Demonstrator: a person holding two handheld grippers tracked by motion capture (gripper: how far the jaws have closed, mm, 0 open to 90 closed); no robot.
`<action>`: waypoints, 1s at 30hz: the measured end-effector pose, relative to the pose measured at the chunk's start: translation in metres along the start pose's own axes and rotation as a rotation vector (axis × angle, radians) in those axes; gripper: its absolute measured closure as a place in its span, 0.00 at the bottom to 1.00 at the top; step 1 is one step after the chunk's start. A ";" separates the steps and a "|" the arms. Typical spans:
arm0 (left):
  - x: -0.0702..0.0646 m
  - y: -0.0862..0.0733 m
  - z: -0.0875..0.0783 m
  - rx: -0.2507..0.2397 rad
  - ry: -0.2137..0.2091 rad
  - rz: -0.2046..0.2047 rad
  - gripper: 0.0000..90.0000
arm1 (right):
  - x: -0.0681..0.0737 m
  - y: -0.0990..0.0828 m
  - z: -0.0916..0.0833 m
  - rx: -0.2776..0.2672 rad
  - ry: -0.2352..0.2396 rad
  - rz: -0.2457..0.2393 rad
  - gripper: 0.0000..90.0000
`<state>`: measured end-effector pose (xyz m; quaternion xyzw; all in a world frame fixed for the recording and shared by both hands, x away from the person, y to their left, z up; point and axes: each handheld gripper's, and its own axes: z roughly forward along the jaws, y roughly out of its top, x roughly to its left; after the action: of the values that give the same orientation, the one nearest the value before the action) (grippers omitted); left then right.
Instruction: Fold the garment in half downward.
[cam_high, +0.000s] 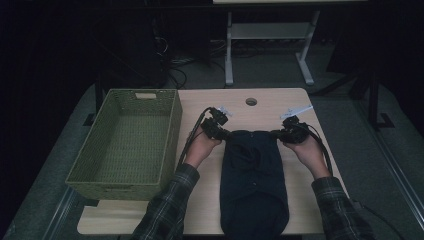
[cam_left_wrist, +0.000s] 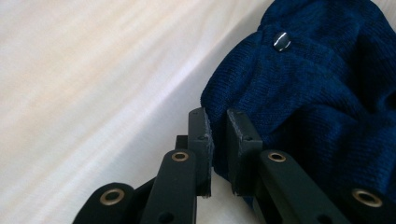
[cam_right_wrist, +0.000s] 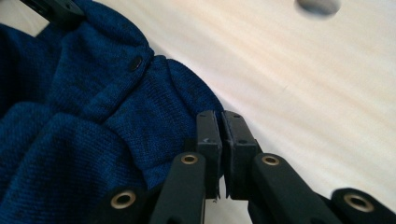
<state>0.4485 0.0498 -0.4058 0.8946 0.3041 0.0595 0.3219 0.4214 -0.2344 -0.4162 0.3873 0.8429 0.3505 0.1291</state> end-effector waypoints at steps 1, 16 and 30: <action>0.001 0.003 -0.003 -0.010 0.004 0.004 0.90 | 0.000 0.003 -0.002 -0.003 0.000 -0.001 0.96; 0.009 0.030 -0.040 -0.068 0.077 0.061 0.91 | 0.000 0.038 -0.026 -0.087 -0.056 -0.045 0.96; 0.003 0.041 -0.070 -0.149 0.114 0.089 0.90 | 0.006 0.066 -0.045 -0.158 -0.096 -0.072 0.95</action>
<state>0.4508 0.0645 -0.3265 0.8760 0.2768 0.1471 0.3666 0.4324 -0.2217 -0.3373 0.3619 0.8186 0.3922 0.2122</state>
